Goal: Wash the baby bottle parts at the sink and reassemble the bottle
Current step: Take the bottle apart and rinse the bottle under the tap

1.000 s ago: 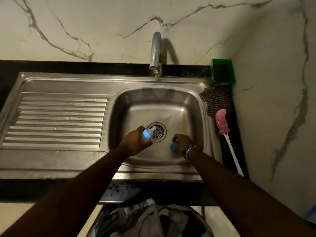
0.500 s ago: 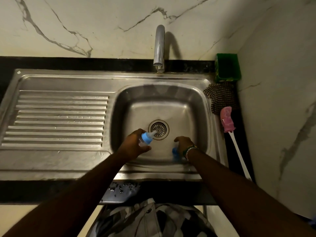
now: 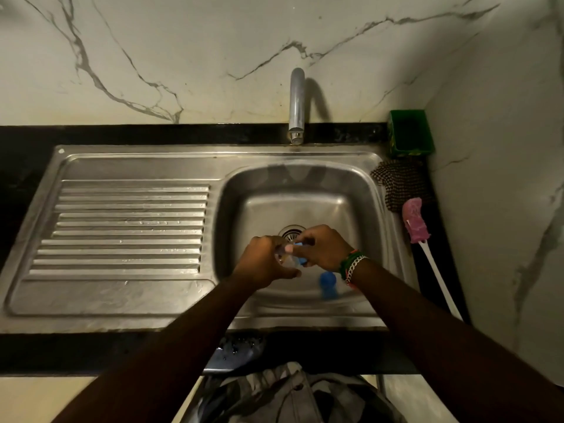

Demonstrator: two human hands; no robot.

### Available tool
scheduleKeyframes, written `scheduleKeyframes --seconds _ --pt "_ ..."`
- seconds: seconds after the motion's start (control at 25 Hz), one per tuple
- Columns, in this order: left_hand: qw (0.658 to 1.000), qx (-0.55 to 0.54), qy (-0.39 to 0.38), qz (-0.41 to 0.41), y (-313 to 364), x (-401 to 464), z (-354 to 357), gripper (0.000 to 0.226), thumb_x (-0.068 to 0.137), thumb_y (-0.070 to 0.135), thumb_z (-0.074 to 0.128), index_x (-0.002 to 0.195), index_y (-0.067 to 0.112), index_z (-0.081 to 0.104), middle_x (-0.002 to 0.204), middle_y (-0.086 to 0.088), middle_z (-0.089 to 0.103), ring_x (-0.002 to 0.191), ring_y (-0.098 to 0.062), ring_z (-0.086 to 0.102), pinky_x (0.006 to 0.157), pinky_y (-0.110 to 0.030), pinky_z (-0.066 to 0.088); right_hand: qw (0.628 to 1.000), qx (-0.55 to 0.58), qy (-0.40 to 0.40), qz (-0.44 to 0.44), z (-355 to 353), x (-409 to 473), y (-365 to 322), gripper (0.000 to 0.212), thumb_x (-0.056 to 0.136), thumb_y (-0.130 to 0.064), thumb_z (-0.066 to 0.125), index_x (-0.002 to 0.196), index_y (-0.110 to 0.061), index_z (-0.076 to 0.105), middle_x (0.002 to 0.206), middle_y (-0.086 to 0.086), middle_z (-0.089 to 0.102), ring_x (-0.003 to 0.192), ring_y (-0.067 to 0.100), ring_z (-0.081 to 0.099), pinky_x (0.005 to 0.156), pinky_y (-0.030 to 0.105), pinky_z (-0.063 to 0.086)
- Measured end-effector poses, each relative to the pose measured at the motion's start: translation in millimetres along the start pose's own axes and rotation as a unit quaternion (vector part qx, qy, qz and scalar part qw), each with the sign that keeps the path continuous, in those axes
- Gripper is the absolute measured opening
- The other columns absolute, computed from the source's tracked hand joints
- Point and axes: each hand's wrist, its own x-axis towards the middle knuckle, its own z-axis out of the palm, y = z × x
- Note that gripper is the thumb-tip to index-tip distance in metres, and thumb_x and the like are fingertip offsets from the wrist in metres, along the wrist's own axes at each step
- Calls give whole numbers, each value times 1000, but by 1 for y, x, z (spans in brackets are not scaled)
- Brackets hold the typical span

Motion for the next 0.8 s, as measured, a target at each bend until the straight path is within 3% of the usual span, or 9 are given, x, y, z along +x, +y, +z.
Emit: scheduleKeyframes --seconds 0.16,0.28,0.36,0.44,0.56,0.68,0.72,0.8 --pt "997 -63 -29 -29 -3 1 -12 30 60 30 98 74 27 72 68 10 70 56 3 59 55 -14 45 983 -22 11 -182 3 -1 10 44 70 -20 91 108 -8 73 104 3 71 95 18 69 88 39 58" --pt "996 -80 -13 -20 -5 2 -14 32 59 29 99 82 23 78 74 8 75 65 0 66 61 -22 53 995 2 15 -101 2 1 5 52 75 -35 88 119 -16 65 111 -2 68 99 11 66 86 27 58" --pt "997 -65 -5 -37 -6 6 -16 41 57 32 99 90 21 79 80 7 76 72 -8 70 67 -29 58 1000 22 -4 -16 6 9 4 28 91 -40 72 110 -20 66 105 3 69 86 13 69 73 26 62" --pt "997 -54 -8 -48 -10 11 -17 44 56 33 99 93 22 79 81 10 74 72 -5 69 65 -21 56 999 21 -11 -32 3 16 8 16 95 -26 69 106 -15 69 107 9 70 86 20 72 70 30 63" --pt "997 -50 -15 -62 -18 16 -18 45 57 31 99 96 20 78 79 14 71 68 1 65 58 -8 46 994 87 -53 -51 -1 25 16 43 82 -14 83 122 -13 66 121 6 66 106 23 69 78 34 62" --pt "997 -29 -20 -63 -25 22 -15 49 55 36 99 97 20 79 80 12 72 69 -2 63 60 -14 47 992 103 -69 35 3 29 13 36 86 -23 79 119 -14 66 116 8 66 98 29 73 73 43 64" --pt "997 -20 -18 -67 -29 25 -13 52 54 39 99 98 20 79 81 10 73 71 -6 65 62 -18 49 995 79 -53 18 4 34 18 34 86 -20 79 117 -12 66 114 7 67 97 27 72 75 42 64" --pt "996 -11 -19 -82 -33 31 -12 56 52 43 99 99 20 78 84 7 74 74 -10 67 67 -25 54 999 11 -26 -46 6 39 26 39 83 -18 81 119 -14 68 115 1 68 100 13 69 81 27 61"
